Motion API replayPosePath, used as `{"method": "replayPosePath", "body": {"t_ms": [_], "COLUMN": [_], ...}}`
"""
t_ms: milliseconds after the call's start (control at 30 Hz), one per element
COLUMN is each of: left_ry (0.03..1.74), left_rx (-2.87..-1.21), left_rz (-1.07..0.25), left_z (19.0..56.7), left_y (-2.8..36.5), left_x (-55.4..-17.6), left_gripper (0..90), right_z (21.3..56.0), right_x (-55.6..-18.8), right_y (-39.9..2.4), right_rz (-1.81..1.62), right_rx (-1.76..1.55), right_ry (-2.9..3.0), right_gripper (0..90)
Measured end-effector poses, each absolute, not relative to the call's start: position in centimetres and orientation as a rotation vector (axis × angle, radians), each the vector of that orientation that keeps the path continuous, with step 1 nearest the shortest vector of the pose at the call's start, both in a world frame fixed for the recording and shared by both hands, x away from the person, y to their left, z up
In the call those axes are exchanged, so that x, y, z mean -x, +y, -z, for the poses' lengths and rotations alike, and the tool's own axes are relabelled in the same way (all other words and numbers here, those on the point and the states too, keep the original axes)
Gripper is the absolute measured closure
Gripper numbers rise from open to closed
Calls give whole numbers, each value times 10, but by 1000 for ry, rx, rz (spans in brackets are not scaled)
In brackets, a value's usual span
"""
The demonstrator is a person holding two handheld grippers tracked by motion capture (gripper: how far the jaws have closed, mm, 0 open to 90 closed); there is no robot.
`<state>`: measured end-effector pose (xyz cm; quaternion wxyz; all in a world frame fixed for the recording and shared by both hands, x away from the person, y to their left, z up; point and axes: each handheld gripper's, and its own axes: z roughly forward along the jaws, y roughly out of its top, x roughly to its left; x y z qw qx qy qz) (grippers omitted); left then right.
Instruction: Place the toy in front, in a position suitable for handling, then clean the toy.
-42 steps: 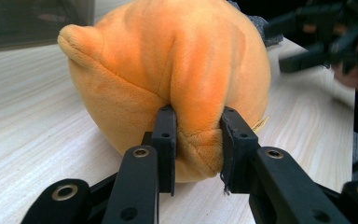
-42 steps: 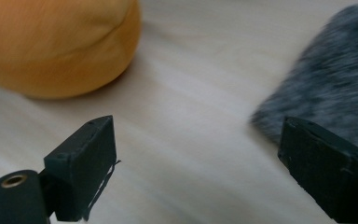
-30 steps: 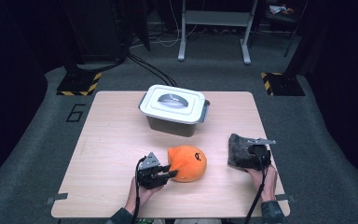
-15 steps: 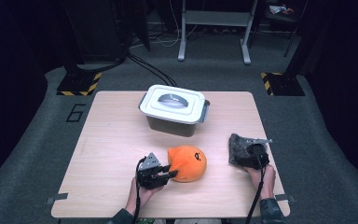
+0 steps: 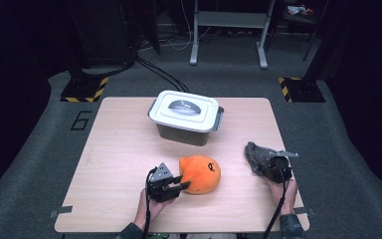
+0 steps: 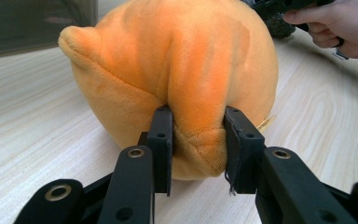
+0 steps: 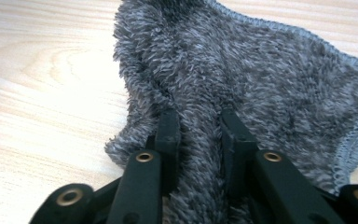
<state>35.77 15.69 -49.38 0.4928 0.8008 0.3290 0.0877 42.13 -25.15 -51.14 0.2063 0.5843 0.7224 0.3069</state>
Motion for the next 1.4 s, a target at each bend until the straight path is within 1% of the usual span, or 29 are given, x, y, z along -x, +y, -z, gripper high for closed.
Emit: {"method": "replayPosePath", "body": {"t_ms": [333,733,1400], "left_ry": [798,795,798], "left_rx": [-1947,-1960,-1965], "left_rz": [-212,-214,-211], "left_z": [494,492,485], "left_y": [158,157,153], "left_x": [-358,-358,-364], "left_gripper": [668,672,675], "right_z": [511,494,456], "right_x": [-416,-405,-380], "right_y": [-256,-257,-230], "right_rz": [-898,-960,-1101], "right_rx": [-1607,-1565,-1414], "right_ry": [2003,2008,2114], "right_gripper": [741,745,745]}}
